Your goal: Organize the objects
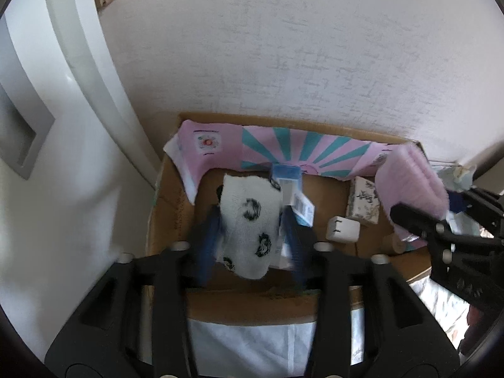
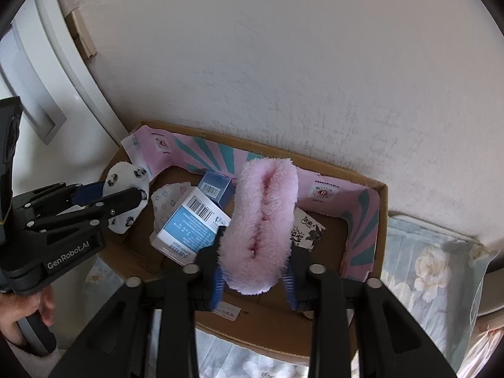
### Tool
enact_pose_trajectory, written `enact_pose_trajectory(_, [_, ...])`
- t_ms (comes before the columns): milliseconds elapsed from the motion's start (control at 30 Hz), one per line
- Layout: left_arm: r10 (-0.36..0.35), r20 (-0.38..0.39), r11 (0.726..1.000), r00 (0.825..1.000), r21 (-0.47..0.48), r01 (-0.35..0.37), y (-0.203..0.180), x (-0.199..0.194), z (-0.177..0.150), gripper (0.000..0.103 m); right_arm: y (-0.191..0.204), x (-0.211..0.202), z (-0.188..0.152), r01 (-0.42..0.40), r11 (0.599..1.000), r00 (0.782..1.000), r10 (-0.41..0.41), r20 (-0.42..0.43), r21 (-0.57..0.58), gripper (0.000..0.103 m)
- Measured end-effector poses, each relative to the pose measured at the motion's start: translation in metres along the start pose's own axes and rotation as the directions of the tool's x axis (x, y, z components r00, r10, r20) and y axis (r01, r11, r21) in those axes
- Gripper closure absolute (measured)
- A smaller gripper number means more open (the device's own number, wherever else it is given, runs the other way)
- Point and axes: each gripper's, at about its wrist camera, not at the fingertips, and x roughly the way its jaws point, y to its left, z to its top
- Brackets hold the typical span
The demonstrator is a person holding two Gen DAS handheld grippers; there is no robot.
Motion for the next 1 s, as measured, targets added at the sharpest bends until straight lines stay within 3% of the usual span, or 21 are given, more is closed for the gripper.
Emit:
enact_pose_trajectory(33, [0.005, -0.007, 1.000, 1.000, 0.001, -0.005, 0.000, 0.001, 0.001, 0.001, 0.000, 0.003, 0.000, 0.003, 1.000, 1.000, -0.003, -0.009, -0.001, 0.039])
enact_pose_trajectory(67, [0.047, 0.005, 0.999, 0.999, 0.004, -0.047, 0.001, 0.001, 0.001, 0.000, 0.000, 0.005, 0.000, 0.003, 1.000, 1.000, -0.004, -0.019, -0.004, 0.020])
enact_pose_trajectory(133, [-0.004, 0.011, 1.000, 1.000, 0.003, 0.004, 0.004, -0.002, 0.000, 0.000, -0.005, 0.008, -0.002, 0.003, 1.000, 1.000, -0.003, -0.030, -0.001, 0.002])
enact_pose_trajectory(267, [-0.001, 0.015, 1.000, 1.000, -0.010, 0.001, 0.007, -0.005, 0.000, 0.000, -0.016, 0.003, -0.006, 0.053, 0.998, 0.998, -0.053, -0.020, 0.014, 0.001])
enact_pose_trajectory(700, [-0.004, 0.033, 1.000, 0.999, 0.004, 0.004, 0.003, -0.013, -0.002, 0.000, -0.026, -0.006, -0.009, 0.053, 0.997, 0.999, -0.053, -0.009, 0.054, 0.001])
enact_pose_trajectory(1000, [0.002, 0.090, 0.999, 0.996, 0.036, -0.005, -0.019, -0.060, 0.009, 0.000, -0.041, -0.065, -0.006, 0.086, 0.993, 0.995, -0.090, 0.048, 0.081, 0.001])
